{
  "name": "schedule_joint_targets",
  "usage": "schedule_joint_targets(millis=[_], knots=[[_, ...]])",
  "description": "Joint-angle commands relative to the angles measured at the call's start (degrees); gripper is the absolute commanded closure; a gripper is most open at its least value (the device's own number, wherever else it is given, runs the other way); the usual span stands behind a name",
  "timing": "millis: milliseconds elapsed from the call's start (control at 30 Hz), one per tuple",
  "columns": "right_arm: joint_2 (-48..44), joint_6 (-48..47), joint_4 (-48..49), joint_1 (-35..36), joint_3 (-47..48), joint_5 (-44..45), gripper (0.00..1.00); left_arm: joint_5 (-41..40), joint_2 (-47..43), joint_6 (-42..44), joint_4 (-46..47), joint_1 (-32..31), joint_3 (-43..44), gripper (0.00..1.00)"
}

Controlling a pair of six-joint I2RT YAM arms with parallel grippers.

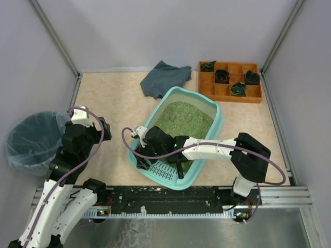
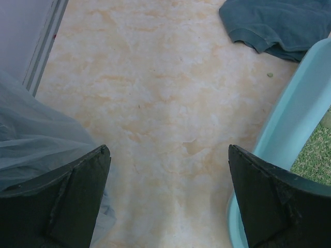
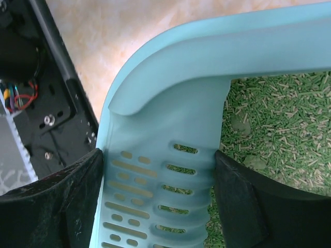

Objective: Clean the litter box

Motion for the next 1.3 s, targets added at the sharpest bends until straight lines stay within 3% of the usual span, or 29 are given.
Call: schedule_joint_targets(millis=[0,233,467,667,767,900,1000,1267], knots=[[-5.3,-7.4,-10.3,1.1,-0.9,7.6,0.27,1.2,0.5,-0.1,1.1,0.4,-0.5,0.0],[-9.5,-3.0,-13.2,1.1,6.7,16.9,0.14,4.0,2.4,0.3,1.7,0.4,-0.5,0.0],[-18.6,8.0,-15.7,0.8,6.3,31.3,0.12,10.3,6.1,0.7,1.9,0.4,1.8,0.0],[-28.9,27.5,-33.5,0.0,5.2,52.0,0.14,20.4,12.6,1.1,4.5,0.4,4.0,0.0],[-35.6,37.5,-43.9,-1.3,3.8,57.0,0.21,25.8,17.4,1.0,6.5,0.4,4.6,0.0],[-43.2,48.3,-57.1,-4.5,1.8,58.7,0.25,30.8,23.7,0.8,8.5,0.3,5.7,0.0],[-47.0,50.2,-60.8,-8.4,-1.2,56.7,0.25,33.5,28.2,0.6,9.6,-0.8,6.8,0.02],[-48.8,37.7,-49.1,-22.8,-8.6,41.2,0.22,30.4,35.5,1.1,10.8,-8.2,8.9,0.13]])
